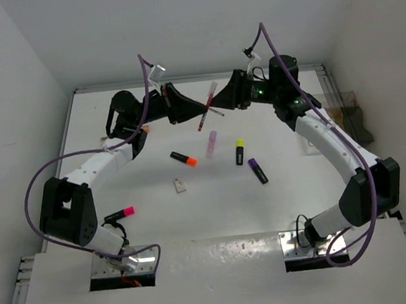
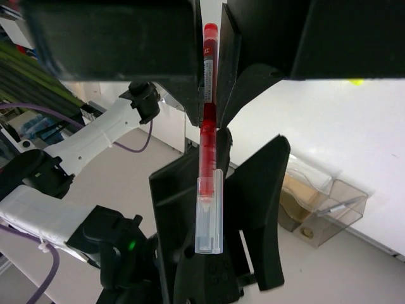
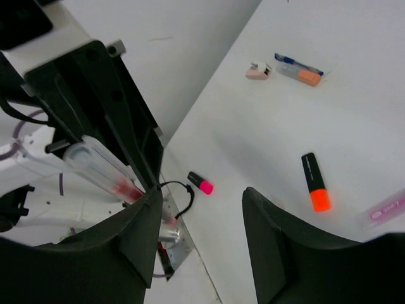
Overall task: Sort the stationery into containers
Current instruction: Pass the stationery from the left arm to the right
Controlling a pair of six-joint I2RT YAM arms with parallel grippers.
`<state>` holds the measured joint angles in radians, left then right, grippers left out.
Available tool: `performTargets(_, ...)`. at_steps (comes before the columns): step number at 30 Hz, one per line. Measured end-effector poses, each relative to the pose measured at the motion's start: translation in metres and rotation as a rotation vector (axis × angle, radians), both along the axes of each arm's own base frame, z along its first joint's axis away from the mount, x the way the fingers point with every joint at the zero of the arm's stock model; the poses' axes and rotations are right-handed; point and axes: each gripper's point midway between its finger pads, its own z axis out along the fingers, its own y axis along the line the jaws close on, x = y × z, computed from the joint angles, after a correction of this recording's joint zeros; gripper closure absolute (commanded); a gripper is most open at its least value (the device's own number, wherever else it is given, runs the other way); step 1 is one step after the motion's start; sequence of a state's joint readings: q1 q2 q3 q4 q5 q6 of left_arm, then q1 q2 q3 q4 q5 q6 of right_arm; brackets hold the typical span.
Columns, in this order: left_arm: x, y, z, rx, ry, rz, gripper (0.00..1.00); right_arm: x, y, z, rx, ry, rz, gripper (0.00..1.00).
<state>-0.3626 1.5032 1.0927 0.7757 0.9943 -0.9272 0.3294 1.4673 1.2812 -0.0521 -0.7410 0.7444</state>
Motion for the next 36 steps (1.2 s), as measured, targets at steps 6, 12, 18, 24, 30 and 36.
performTargets(6, -0.003, -0.001, -0.003, 0.001, 0.01, -0.012, 1.0, 0.006, 0.003, 0.02, 0.049, -0.048, -0.005, 0.55)
performTargets(12, 0.0, 0.005, 0.004, -0.025, 0.001, -0.002, 1.0, 0.003, 0.002, 0.027, 0.059, -0.072, 0.008, 0.56)
performTargets(18, 0.005, 0.014, 0.015, -0.069, -0.003, 0.012, 1.0, 0.002, -0.005, 0.037, 0.07, -0.095, -0.002, 0.55)
performTargets(24, 0.004, 0.011, 0.014, -0.074, 0.013, 0.001, 1.0, 0.007, -0.009, 0.045, 0.097, -0.11, -0.018, 0.48)
performTargets(30, 0.0, 0.005, 0.011, -0.065, 0.013, -0.013, 1.0, 0.007, -0.001, 0.051, 0.131, -0.109, -0.004, 0.48)
performTargets(36, 0.003, 0.001, 0.004, -0.055, 0.037, -0.017, 1.0, 0.005, 0.013, 0.048, 0.148, -0.092, 0.03, 0.54)
